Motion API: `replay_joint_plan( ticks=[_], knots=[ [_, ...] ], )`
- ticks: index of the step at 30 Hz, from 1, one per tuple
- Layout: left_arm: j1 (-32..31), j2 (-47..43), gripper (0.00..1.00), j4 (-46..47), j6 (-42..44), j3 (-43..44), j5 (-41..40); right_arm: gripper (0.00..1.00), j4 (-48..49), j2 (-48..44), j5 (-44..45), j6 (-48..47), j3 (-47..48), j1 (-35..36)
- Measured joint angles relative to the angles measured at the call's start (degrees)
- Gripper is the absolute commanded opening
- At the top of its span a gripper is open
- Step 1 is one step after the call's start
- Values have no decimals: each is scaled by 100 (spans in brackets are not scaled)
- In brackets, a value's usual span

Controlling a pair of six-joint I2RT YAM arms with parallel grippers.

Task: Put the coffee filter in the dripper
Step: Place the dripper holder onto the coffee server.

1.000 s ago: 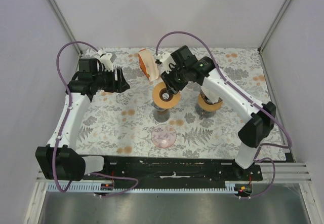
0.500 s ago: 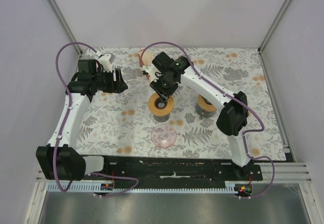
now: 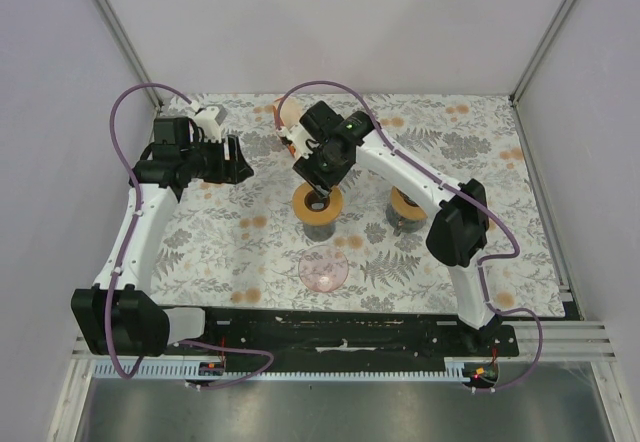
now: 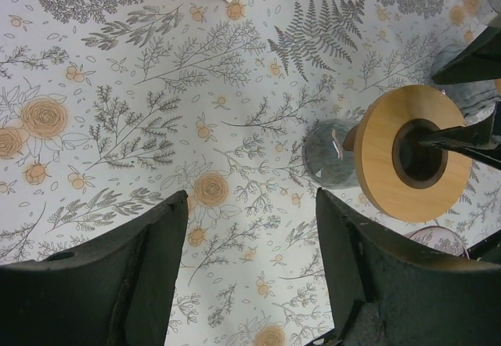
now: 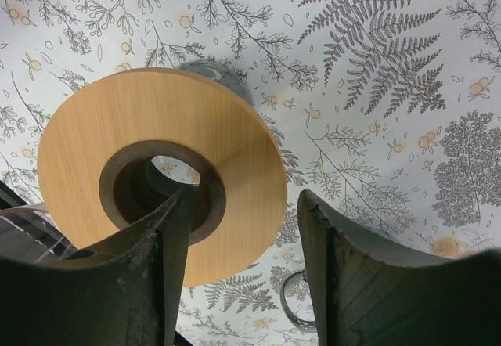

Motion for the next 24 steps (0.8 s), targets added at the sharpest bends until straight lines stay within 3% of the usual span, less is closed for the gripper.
replay_joint_plan(
  ticks=[5,13,21,22,24],
  knots=[
    [0,13,70,13,0,0,37,70,24,0,-4,-4,0,0],
    [-96,385,57,190,0,345,22,72,192,-505,-35,50,-42,-28],
    [-1097,1001,57,516,201,1259,-682,72,1274,-2863,-7,417,-1480,-166],
    [-1163,1012,57,505,221,1259,-688,74,1390,-3154,-57,457,-1727,-164],
    [-1196,1019,58,481,238,1257,-715,89,1628,-3700,-133,549,-2363,-85]
  ],
)
